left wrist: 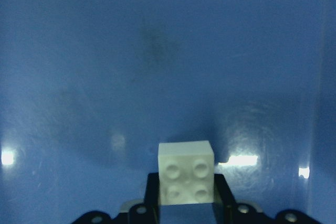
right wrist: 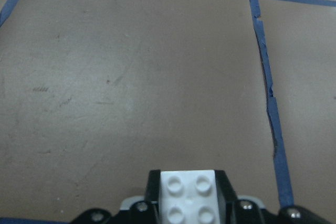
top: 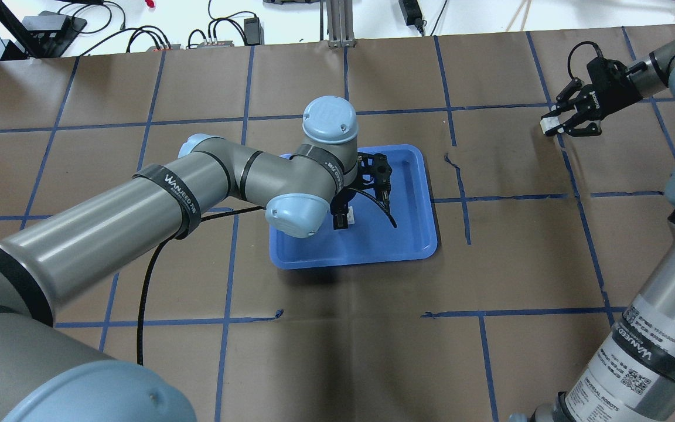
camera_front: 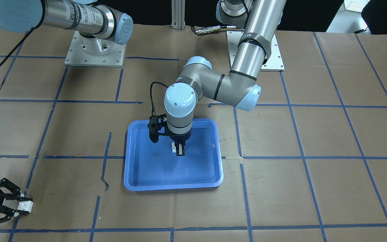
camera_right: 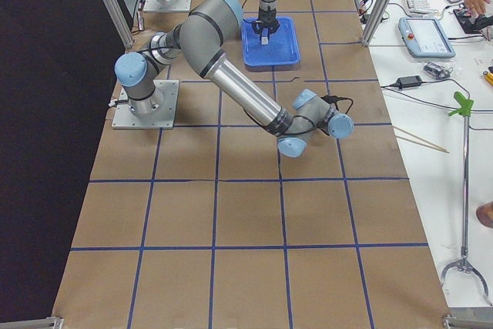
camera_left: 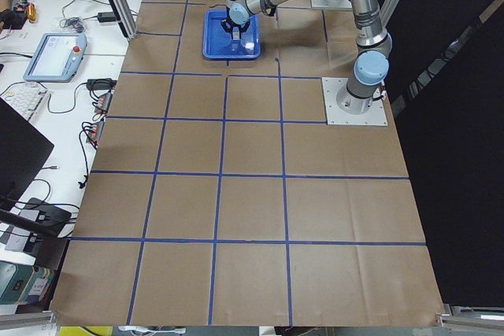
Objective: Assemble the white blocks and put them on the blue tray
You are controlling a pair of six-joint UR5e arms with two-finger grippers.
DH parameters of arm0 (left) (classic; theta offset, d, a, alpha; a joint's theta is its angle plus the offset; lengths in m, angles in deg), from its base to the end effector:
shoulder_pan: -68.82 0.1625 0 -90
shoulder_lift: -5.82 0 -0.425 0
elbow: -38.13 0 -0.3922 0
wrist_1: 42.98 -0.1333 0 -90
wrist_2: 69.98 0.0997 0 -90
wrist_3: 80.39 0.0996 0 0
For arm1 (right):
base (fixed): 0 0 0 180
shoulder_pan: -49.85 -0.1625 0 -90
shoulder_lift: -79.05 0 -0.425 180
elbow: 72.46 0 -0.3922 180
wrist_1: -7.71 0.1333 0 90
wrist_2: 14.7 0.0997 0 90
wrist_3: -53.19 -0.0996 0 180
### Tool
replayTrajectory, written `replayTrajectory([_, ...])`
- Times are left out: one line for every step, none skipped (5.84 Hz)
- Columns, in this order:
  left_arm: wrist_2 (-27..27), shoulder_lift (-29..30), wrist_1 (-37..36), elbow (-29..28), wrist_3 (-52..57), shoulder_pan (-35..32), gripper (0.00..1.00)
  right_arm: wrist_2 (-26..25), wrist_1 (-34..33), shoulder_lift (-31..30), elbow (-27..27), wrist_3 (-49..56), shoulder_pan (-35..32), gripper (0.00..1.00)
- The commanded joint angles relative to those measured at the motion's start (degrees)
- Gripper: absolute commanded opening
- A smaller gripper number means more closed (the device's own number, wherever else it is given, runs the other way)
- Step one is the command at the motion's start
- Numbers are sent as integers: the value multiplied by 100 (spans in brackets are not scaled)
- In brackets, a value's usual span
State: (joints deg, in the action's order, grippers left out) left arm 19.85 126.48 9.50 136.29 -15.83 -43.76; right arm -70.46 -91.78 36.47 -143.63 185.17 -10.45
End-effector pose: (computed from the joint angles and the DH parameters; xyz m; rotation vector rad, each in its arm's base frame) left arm -0.3613 -0.5209 0.1804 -2.1577 -2.2682 -0.0315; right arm -0.1945 -0.7232 0.1520 -1.9629 1.7566 -0.7295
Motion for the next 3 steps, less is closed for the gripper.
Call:
replayTrajectory([17,1,-1,1,-5,0,88,-14,25,-109,94,-57,-9,22])
replayTrajectory([26,-51,34,-34,-14,0,91,-23,156,-449,104,-171,-78,22])
replayTrajectory([9,-278,322,-182,-266,17,91,-14,235,-705,25,-459,-166,22])
